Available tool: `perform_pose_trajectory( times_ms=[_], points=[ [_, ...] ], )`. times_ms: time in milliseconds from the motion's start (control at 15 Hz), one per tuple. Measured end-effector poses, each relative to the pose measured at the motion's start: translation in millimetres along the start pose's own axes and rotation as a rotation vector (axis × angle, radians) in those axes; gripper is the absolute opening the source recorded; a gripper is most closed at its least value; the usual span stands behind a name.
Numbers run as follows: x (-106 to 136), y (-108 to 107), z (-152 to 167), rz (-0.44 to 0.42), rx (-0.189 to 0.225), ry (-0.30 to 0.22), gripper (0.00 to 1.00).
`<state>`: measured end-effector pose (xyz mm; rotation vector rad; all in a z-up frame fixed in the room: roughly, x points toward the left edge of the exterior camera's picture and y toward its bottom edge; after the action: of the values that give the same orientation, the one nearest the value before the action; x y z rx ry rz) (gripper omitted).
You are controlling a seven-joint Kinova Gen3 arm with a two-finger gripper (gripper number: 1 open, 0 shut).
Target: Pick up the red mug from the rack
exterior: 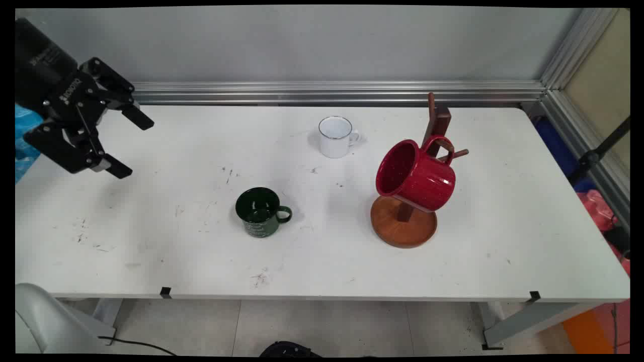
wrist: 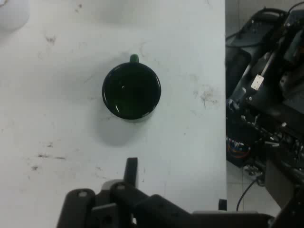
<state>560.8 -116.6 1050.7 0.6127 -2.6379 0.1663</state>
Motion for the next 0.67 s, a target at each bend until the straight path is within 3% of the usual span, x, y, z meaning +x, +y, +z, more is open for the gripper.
perform_pose_trajectory(
  times_ms=[667],
  points=[
    [31.6,-4.4,14.6,-0.031,-0.015,0.156,1.0]
  ],
)
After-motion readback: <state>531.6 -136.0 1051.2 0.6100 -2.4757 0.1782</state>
